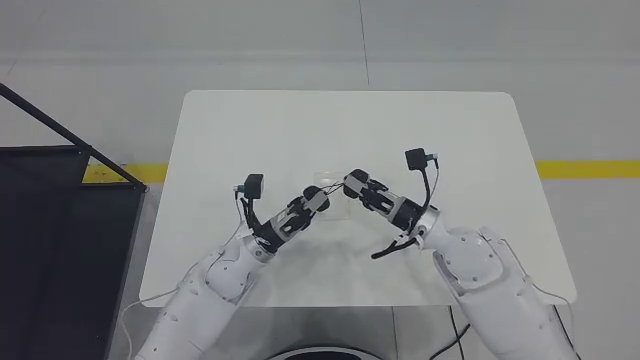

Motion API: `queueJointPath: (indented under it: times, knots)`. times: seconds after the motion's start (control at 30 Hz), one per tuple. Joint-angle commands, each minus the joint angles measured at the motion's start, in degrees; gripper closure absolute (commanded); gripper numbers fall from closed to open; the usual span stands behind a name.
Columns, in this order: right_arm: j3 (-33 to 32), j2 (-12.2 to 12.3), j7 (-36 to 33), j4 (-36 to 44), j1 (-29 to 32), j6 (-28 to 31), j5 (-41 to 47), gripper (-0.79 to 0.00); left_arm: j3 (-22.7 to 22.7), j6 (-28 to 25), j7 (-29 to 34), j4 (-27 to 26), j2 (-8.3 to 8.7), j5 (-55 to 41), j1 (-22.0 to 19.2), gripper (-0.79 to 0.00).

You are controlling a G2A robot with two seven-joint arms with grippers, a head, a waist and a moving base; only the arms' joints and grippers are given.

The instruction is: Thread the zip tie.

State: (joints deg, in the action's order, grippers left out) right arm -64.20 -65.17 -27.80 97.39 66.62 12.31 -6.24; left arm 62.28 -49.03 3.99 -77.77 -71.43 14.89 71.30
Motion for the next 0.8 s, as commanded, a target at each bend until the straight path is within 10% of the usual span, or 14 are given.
queueJointPath:
  times: [0.0, 0.27, 0.77]
  knots:
    - [-0.66, 0.14, -0.58, 0.49, 0.05, -0.27, -0.97, 0.0, 0.5, 0.12, 0.36, 0.12, 0.09, -0.09, 0.07, -0.785]
    - [-4.35, 1.26, -9.34, 3.64, -0.01, -0.5, -4.48, 0.0, 5.61, -0.9, 2.74, -1.83, 1.3, -0.24, 2.2, -0.785]
    - [-3.66, 2.54, -30.31, 5.85, -7.15, 3.14, -8.38, 0.0, 8.1, -8.97, 25.83, -8.49, 4.7, -0.88, 3.9, -0.785]
